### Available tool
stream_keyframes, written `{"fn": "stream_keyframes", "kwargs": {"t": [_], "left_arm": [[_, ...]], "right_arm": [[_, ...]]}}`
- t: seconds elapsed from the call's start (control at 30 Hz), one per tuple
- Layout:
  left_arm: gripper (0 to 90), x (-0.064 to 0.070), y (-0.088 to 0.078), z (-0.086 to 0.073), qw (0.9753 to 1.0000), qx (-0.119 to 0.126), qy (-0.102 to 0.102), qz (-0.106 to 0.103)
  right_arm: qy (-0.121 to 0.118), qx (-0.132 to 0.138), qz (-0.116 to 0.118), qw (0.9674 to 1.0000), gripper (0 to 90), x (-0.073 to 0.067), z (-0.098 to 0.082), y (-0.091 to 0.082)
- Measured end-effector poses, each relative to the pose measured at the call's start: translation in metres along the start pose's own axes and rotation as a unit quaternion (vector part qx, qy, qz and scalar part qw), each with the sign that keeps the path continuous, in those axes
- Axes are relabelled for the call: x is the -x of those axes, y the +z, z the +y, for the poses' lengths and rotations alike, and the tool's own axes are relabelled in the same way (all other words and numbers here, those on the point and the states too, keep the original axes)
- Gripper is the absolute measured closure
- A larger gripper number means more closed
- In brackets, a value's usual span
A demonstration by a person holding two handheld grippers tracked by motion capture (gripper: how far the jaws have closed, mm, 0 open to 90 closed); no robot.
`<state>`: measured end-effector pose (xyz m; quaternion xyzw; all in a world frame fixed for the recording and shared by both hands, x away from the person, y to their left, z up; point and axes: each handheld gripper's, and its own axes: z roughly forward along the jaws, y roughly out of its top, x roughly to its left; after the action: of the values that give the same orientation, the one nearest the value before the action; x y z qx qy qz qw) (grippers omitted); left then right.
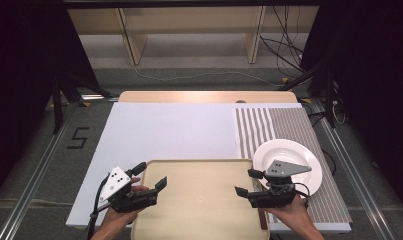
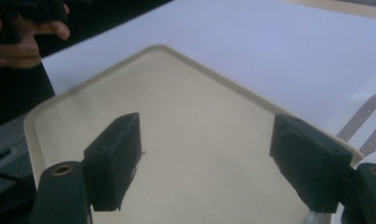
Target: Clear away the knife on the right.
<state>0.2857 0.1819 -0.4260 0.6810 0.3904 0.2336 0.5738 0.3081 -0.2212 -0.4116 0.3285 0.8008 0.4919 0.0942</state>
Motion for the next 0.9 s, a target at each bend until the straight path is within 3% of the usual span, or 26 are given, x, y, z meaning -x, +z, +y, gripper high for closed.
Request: {"fn": "stream_keyframes", "kwargs": {"t": [0.13,0.47,0.9], "left_arm": [[15.1,0.0,-0.001,0.0,1.0,0.0,-0.001,-0.001],[15.1,0.0,-0.001,0.0,1.0,-0.001,-0.002,-0.002],[15.1,0.0,0.0,0.0,1.0,-0.001,-0.001,-0.002]], "right_arm": [[0.011,0.036,-0.008,0.9993,21.3,0.001,0.001,-0.01],[0.034,0.083,-0.027,0.9956,17.5,0.003,-0.001,-0.029],[0.029,0.092,-0.037,0.9946,16.5,0.008,-0.003,-0.032]]}}
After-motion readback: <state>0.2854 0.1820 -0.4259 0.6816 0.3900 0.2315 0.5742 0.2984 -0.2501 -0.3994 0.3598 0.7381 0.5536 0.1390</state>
